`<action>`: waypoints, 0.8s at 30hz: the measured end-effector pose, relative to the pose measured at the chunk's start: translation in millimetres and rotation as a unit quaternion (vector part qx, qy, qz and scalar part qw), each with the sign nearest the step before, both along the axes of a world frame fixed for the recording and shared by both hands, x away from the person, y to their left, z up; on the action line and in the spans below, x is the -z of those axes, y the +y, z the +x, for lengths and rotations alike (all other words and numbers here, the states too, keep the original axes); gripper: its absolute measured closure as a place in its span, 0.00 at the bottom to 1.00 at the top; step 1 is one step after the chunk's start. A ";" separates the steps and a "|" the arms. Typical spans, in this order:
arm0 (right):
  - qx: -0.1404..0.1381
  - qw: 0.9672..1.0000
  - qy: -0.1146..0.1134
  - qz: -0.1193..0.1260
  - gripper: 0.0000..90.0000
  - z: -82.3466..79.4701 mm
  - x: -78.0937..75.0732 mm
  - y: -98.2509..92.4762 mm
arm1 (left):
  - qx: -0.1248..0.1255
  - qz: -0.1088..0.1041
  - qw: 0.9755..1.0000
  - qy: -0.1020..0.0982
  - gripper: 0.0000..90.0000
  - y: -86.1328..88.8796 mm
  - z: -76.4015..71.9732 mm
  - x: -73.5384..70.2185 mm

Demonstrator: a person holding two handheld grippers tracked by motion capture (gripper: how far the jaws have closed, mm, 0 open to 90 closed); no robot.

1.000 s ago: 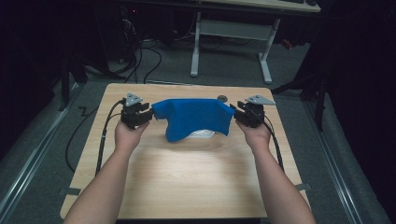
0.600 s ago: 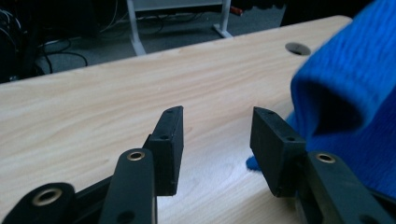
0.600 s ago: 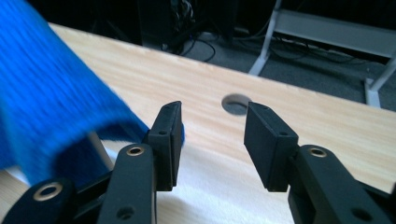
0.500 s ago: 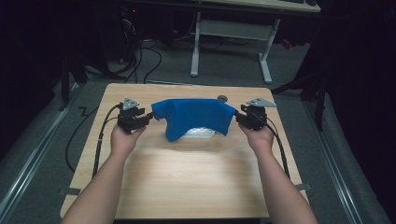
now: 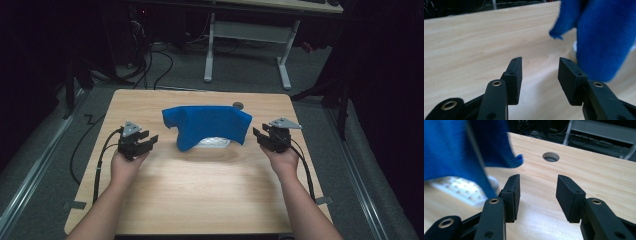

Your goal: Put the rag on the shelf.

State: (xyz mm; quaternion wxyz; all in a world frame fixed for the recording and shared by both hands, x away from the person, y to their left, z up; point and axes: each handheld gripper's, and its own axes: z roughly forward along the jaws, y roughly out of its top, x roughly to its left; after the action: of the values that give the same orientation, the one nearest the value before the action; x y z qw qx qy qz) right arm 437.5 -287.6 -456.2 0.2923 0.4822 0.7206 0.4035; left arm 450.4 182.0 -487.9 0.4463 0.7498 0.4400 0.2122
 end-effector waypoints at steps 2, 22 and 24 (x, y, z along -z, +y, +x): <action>-0.001 1.000 -0.007 0.003 0.61 -5.8 0.5 0.4 | 0.000 -0.002 1.000 0.001 0.61 1.6 -12.1 2.5; -0.049 0.999 0.007 -0.002 0.49 -130.7 32.2 29.8 | 0.069 -0.009 0.997 0.025 0.52 -25.4 -146.5 31.9; -0.054 0.998 0.014 -0.005 0.53 -150.2 48.2 31.5 | 0.090 -0.003 0.995 0.040 0.51 -38.5 -160.3 39.0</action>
State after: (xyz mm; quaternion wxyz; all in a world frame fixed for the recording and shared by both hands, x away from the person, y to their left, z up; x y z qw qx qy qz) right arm 287.4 -256.1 -504.3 0.2626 0.4470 0.7514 0.4083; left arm 290.1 143.5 -526.9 0.4480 0.7929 0.3889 0.1391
